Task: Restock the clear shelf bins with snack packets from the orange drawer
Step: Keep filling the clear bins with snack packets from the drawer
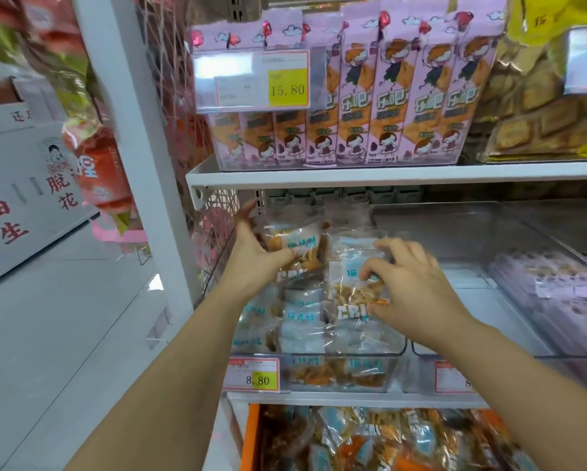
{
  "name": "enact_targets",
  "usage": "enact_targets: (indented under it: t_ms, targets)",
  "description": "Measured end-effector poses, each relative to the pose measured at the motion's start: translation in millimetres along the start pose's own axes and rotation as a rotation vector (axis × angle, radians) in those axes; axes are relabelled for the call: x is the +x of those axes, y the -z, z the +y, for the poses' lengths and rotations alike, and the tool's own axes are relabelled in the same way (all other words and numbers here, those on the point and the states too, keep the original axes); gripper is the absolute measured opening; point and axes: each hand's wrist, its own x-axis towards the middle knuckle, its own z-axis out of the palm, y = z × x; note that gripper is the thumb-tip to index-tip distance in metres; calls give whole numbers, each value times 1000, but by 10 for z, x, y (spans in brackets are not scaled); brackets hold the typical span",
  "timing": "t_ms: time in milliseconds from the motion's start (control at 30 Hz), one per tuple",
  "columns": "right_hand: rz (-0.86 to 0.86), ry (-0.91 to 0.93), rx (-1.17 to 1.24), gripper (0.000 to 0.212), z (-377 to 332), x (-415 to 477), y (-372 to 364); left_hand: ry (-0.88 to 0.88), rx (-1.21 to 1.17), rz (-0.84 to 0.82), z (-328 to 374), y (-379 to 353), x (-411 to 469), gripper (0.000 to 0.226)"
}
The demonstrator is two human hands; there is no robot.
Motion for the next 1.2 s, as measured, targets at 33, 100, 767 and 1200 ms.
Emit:
enact_targets:
  t_ms: [33,100,767,1200]
  targets:
    - [-15,-11,33,37,-5,-2,-4,10,-6,-6,1,-13,92,89]
    - [-34,-37,77,37,5,9,0,37,-1,-20,-61,-62,313,98]
    - [-30,-43,138,33,24,24,-67,-74,458,-191,-344,-212,697,86]
    - [-36,-44,145,32,16,23,-77,-45,202,-70,-295,-530,735,78]
